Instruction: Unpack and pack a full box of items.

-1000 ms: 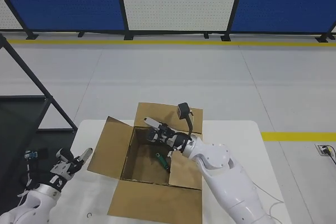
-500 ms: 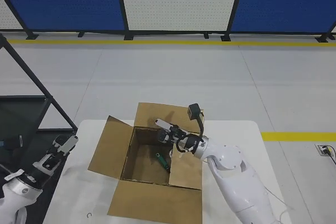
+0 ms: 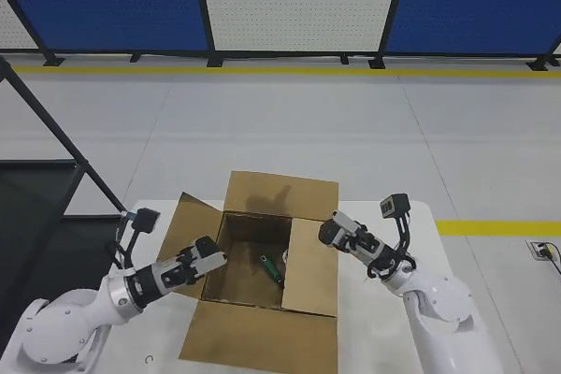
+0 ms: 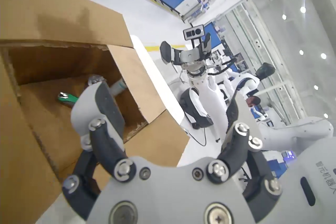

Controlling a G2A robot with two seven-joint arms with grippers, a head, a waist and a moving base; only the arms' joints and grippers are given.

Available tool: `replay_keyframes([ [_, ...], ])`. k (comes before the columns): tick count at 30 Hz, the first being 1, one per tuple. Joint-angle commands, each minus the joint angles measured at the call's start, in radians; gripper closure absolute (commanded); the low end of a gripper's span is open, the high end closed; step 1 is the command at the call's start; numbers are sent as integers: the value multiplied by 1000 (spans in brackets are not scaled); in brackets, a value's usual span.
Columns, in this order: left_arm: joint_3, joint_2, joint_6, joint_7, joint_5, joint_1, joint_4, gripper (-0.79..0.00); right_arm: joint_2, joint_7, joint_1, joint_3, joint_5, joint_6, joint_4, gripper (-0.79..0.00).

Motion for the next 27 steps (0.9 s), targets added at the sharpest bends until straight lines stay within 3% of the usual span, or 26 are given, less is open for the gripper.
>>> replay_keyframes([
  [1,53,-3,10,-7,34,-28,10,-785,7,-8,-27,17,-28,25,-24,-785],
  [16,72,-4,15,-22,13,-31,37,-785,11,-30,-45,18,-54,51,-42,-785],
  [19,112,-6,46,-24,70,-76,83,-785,16,-31,-60,25,-42,30,-62,-785],
  [27,308,-37,82,-99,61,-249,243,-785,39,-12,-155,109,13,-24,-131,-785],
])
